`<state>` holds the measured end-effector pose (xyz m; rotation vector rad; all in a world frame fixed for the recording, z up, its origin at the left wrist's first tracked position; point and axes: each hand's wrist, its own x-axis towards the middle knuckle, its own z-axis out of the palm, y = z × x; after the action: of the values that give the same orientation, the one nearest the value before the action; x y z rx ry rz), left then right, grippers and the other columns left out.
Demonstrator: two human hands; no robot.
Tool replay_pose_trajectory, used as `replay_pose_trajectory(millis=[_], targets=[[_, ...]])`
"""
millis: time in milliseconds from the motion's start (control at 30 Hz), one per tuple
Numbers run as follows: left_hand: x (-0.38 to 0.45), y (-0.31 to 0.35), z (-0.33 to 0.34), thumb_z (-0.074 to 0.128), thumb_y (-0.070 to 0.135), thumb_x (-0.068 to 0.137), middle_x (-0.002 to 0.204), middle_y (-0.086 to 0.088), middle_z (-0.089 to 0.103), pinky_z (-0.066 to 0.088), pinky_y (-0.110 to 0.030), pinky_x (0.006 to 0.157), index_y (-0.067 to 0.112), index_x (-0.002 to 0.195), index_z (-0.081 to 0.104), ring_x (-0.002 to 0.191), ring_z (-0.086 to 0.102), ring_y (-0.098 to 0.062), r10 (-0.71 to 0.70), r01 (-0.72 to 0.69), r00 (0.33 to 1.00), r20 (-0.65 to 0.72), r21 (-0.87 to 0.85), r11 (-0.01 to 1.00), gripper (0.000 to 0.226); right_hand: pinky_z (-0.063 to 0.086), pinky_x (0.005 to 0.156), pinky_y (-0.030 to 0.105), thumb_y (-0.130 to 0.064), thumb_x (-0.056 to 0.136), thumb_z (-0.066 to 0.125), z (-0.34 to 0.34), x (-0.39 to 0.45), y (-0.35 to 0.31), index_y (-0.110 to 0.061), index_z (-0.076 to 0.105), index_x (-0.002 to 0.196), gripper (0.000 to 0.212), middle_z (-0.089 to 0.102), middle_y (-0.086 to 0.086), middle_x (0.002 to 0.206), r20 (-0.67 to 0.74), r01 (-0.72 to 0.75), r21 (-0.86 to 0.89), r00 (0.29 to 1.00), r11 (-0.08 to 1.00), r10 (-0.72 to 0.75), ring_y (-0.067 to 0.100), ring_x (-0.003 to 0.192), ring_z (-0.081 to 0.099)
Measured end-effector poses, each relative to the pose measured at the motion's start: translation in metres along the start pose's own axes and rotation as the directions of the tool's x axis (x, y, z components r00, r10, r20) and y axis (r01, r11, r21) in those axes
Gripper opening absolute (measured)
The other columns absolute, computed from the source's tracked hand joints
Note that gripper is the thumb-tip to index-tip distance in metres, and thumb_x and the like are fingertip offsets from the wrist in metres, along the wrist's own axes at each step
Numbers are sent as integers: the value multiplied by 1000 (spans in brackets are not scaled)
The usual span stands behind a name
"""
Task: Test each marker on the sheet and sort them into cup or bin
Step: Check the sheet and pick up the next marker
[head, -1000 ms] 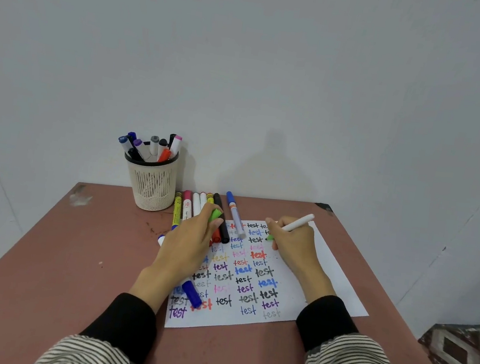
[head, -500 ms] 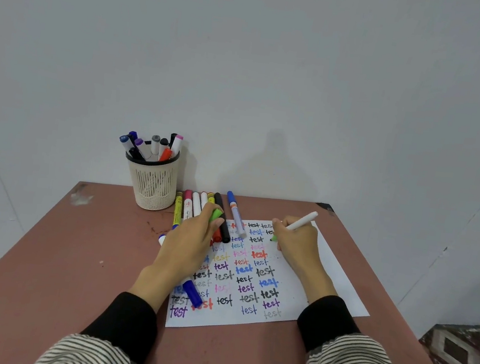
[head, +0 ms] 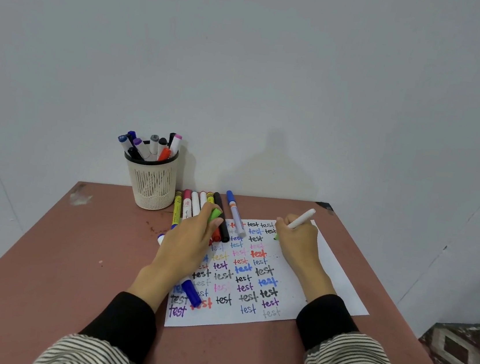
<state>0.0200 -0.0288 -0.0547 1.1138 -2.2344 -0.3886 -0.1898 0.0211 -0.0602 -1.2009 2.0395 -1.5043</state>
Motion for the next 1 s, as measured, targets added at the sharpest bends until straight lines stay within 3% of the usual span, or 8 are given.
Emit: replay_pose_trajectory(millis=[167,300,500,633,767,867,1000], targets=[[0,0,0,27,44,102,62,8,44,33,-30,51,24,123,42,57,44,-8,3,-3,1000,1,-3,1000,32,28,55,30,-23,92,58,-1,-1,-1,-13,34,62,40,35,6,59,1,18,29,1000,999,-18,16,56,33],[-1,0,-1,28,44,102,62,8,45,34,-30,52,24,123,42,56,45,-8,-2,2,1000,9,-8,1000,32,24,55,32,-16,89,53,0,-1,-1,-18,27,60,40,29,-1,57,2,2,-15,1000,1000,-2,14,55,25],[0,0,-1,31,43,102,62,8,46,32,-28,50,25,124,42,56,44,-8,0,1,1000,8,-5,1000,30,24,49,23,-22,95,53,-1,-2,-2,-16,29,61,42,30,-4,54,3,4,-12,1000,1000,-4,8,47,24],[0,2,-3,31,43,103,63,8,47,40,-31,53,24,122,43,57,46,-8,3,-3,1000,1,-33,999,29,23,51,26,-21,96,50,0,0,-2,-16,28,63,40,30,-2,57,-12,-17,-20,1000,1000,17,11,51,24],[0,3,-5,32,42,103,65,8,49,44,-34,58,23,119,44,57,47,-7,20,-20,1000,-7,-56,998,28,31,52,26,-23,95,54,-2,7,-2,-10,46,71,28,46,8,64,-20,-111,70,993,991,113,16,58,40],[0,3,-5,32,42,103,63,8,48,40,-31,55,25,118,46,53,45,-6,30,-30,1000,-6,-84,996,27,36,55,28,-28,94,57,3,8,-1,-9,47,69,33,52,7,62,-95,-120,126,987,985,132,18,57,45],[0,3,-6,28,44,103,59,9,43,36,-30,53,29,120,47,50,42,-4,50,-50,999,-6,-151,987,30,38,56,27,-36,94,59,6,3,-5,-13,47,69,36,59,4,67,-141,-81,78,986,994,92,14,61,52]])
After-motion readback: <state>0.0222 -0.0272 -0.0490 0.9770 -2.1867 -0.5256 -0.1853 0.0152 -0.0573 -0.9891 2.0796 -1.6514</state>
